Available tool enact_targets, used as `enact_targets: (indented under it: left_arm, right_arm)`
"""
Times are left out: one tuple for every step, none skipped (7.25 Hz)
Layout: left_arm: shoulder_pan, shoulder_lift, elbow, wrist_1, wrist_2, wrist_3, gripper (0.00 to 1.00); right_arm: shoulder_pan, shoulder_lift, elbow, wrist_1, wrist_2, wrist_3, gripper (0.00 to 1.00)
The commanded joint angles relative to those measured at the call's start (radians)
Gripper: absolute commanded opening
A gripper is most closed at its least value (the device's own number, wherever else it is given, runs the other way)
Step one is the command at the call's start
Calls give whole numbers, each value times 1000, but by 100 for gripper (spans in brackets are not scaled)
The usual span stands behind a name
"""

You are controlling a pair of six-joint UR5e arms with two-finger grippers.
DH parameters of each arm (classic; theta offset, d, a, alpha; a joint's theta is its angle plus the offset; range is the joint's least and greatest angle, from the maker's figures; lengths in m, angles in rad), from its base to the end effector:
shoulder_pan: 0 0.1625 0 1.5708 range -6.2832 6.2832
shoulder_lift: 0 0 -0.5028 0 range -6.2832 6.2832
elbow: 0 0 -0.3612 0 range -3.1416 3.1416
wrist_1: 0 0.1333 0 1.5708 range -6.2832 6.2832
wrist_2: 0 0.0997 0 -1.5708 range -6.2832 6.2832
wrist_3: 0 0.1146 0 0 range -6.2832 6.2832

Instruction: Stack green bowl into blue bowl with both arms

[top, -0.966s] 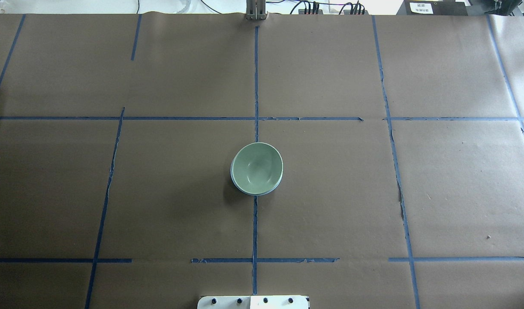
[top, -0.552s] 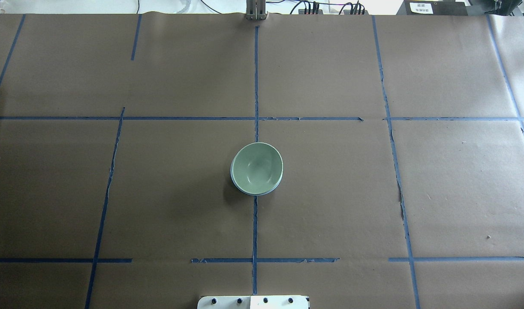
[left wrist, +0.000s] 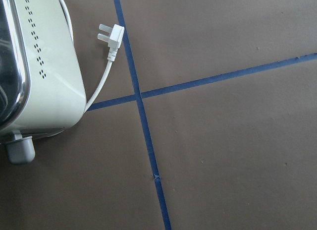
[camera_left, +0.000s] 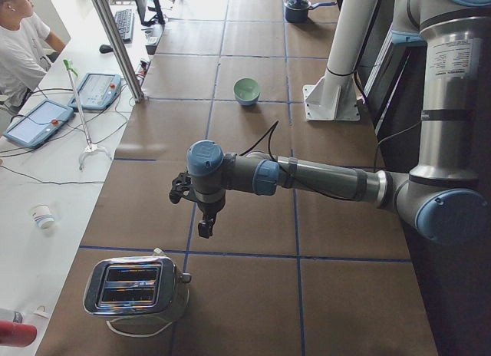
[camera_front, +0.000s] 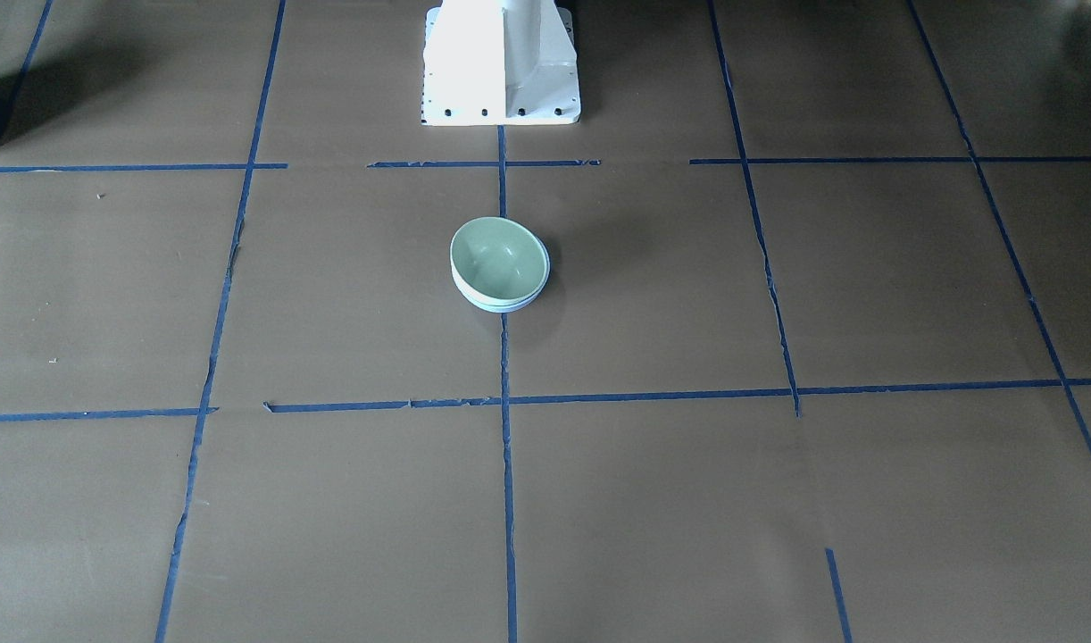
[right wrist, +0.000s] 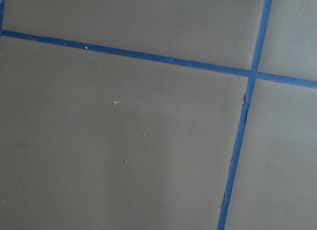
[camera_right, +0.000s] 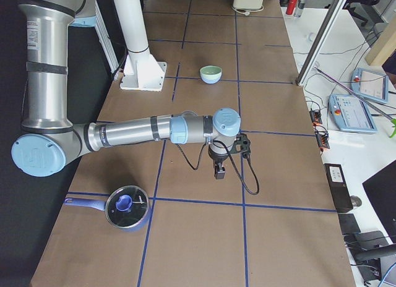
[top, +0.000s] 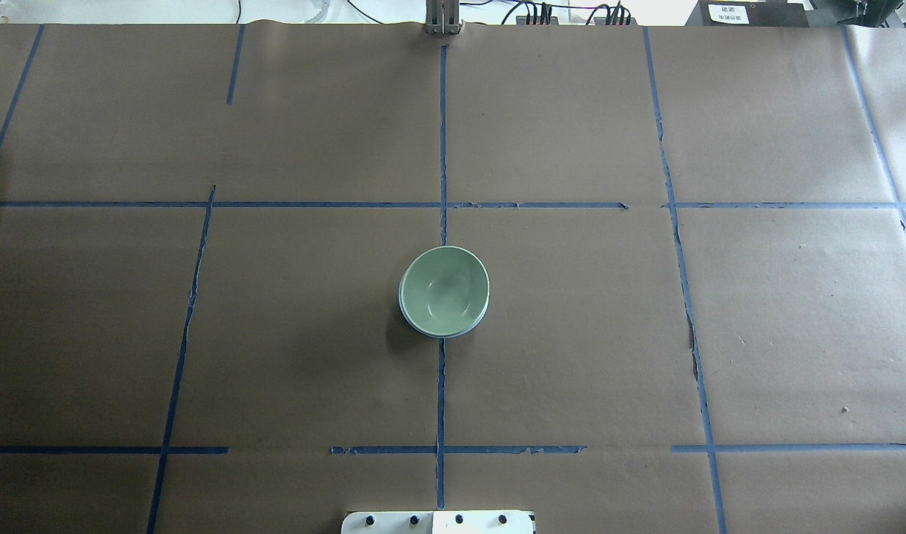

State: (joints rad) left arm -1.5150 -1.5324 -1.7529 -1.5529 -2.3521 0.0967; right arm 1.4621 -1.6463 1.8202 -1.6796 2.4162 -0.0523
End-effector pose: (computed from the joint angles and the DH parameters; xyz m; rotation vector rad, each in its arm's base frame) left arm -0.0276 -0.4495 0.6814 0.1355 0.7789 0.1936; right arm 0.0015 -0.4249 0.6708 0.0374 -0.8477 -0.1788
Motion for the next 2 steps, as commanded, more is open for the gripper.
enact_targets:
  left_arm:
    - [-1,0,4,2,4,0,100]
    - [-1,0,0,5,2,2,100]
  right_arm:
    - [0,-3,-1,0,3,2,100]
    - [0,-3,-2,0,0,0,100]
